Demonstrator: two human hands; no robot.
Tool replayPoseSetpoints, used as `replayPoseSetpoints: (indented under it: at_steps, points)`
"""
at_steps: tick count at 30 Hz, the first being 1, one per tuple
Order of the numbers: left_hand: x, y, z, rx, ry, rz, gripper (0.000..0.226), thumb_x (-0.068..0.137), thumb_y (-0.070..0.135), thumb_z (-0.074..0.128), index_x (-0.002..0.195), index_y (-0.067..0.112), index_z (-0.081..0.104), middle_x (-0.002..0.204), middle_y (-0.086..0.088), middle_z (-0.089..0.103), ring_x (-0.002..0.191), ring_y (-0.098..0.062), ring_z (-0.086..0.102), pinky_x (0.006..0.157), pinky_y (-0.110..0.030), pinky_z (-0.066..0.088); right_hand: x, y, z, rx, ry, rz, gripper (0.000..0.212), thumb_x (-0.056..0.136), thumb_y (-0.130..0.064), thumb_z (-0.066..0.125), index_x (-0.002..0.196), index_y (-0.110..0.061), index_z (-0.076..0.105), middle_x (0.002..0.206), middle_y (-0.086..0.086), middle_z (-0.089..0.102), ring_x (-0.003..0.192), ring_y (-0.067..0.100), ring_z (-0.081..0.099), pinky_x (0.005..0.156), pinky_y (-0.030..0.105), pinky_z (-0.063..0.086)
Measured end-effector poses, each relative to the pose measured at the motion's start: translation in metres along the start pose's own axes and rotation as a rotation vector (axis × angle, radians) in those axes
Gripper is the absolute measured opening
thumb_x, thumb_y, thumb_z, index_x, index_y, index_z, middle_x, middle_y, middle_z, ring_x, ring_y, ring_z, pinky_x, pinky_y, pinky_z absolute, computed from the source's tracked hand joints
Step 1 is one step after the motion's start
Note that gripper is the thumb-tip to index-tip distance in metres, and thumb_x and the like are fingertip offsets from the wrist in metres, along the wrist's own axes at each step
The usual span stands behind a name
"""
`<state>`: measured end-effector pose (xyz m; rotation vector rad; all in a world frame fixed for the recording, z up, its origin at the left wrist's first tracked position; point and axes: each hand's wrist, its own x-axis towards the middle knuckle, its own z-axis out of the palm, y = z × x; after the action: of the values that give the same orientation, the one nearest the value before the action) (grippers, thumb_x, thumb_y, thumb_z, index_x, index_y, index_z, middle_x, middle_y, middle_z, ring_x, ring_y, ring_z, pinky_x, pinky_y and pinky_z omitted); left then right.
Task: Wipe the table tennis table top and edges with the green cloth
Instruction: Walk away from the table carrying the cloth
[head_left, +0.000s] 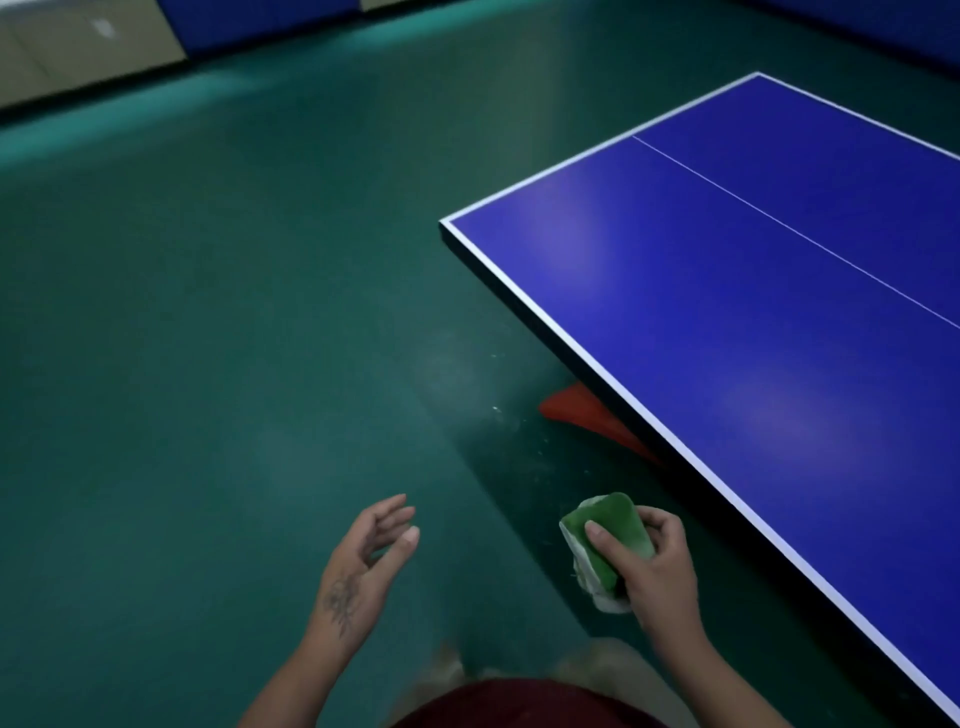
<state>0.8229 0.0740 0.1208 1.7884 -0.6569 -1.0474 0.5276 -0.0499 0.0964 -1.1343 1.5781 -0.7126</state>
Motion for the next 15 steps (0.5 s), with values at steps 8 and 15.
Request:
replayPoseSetpoints:
  at_steps: [8, 15]
  points:
    - [0.04, 0.005, -0.066, -0.068, 0.212, -0.119, 0.037, 0.098, 0.002, 0.073, 0.132, 0.017, 0.068, 0.126, -0.001, 0.077, 0.122, -0.012, 0.07, 0.113, -0.04, 0.051, 0.065, -0.072, 0.099, -0.046, -0.159, -0.075, 0.056, 0.07, -0.039, 0.101, 0.11, -0.035, 0.063, 0.113, -0.01, 0.074, 0.095, 0.005, 0.074, 0.089, 0.04, 0.061]
    - [0.112, 0.032, -0.073, -0.119, 0.34, -0.137, 0.037, 0.1, 0.009, 0.074, 0.132, 0.025, 0.068, 0.127, 0.004, 0.077, 0.119, -0.003, 0.07, 0.104, -0.027, 0.05, 0.16, -0.116, 0.161, -0.141, -0.316, -0.131, 0.056, 0.073, -0.043, 0.099, 0.111, -0.041, 0.057, 0.116, -0.012, 0.07, 0.101, 0.013, 0.073, 0.089, 0.047, 0.063]
